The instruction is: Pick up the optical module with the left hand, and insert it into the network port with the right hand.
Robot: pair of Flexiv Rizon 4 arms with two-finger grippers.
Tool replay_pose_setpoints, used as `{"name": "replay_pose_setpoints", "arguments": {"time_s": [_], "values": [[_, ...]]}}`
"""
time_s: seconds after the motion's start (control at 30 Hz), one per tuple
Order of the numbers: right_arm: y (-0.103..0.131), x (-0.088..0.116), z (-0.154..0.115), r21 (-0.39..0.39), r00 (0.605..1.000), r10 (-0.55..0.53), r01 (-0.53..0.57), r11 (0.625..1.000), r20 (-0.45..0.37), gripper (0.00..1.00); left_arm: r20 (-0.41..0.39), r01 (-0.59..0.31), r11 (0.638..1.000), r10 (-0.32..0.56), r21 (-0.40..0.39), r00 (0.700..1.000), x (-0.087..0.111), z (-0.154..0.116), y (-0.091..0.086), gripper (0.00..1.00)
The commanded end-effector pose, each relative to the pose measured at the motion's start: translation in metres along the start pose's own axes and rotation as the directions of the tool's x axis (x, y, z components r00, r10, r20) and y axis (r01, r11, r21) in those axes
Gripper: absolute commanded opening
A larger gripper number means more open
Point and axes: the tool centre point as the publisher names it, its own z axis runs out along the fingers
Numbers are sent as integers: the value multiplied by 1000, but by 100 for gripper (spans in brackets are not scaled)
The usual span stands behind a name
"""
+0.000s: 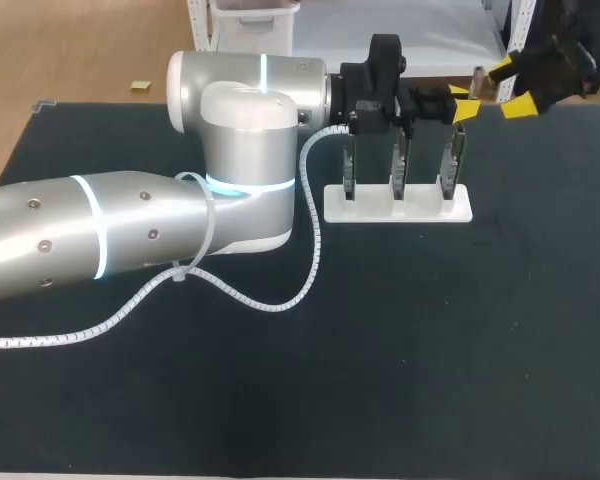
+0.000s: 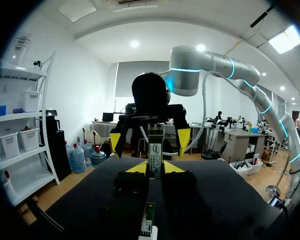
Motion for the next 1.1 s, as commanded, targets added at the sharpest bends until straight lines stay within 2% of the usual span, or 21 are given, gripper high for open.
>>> {"name": "replay_pose_setpoints", "arguments": {"time_s": [0.03, 0.6, 1.1], "values": [[2, -10, -3, -7, 1000, -22, 22, 1000, -12, 100, -3, 1, 1000, -1, 6, 1000, 0, 2, 4, 0], [3, -37, 10, -15, 998, -62, 62, 998, -26, 100, -3, 1, 1000, -1, 6, 1000, 0, 2, 4, 0], [11, -48, 18, -38, 997, -75, 74, 997, -23, 100, -3, 1, 1000, -1, 6, 1000, 0, 2, 4, 0]]}}
